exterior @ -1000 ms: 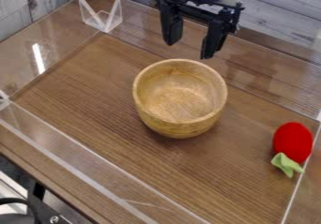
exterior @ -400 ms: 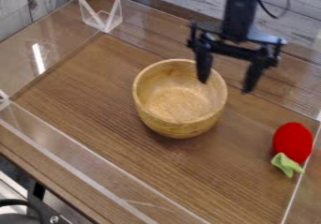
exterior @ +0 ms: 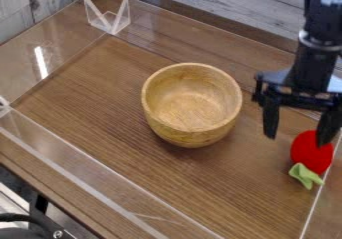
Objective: Move the red object to the left side of the table
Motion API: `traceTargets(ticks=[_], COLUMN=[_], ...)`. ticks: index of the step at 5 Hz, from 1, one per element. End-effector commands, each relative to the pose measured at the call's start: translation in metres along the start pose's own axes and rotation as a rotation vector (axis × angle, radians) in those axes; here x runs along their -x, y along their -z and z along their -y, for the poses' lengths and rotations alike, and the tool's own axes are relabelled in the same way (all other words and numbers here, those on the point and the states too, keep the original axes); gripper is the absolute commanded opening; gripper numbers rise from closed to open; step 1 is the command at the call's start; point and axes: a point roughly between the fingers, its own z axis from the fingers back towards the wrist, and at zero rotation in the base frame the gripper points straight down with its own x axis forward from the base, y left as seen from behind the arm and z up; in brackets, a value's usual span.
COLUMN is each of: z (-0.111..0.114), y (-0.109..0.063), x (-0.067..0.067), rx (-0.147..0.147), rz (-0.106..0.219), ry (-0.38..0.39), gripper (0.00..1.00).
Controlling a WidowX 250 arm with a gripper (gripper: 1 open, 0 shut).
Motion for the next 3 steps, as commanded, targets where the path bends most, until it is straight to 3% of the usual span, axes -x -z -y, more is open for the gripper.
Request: traceTargets(ticks=[1, 2, 3], z=[0.013, 0.017, 0.025], y=[-0.002, 0.003, 0.009], x=[-0.003, -0.008, -0.012], rx=[0.052, 0.057, 0.058], rz=[0.043, 0.046, 0.050], ry=[-0.090, -0.144, -0.144], gripper=[1.00, 1.00, 1.00])
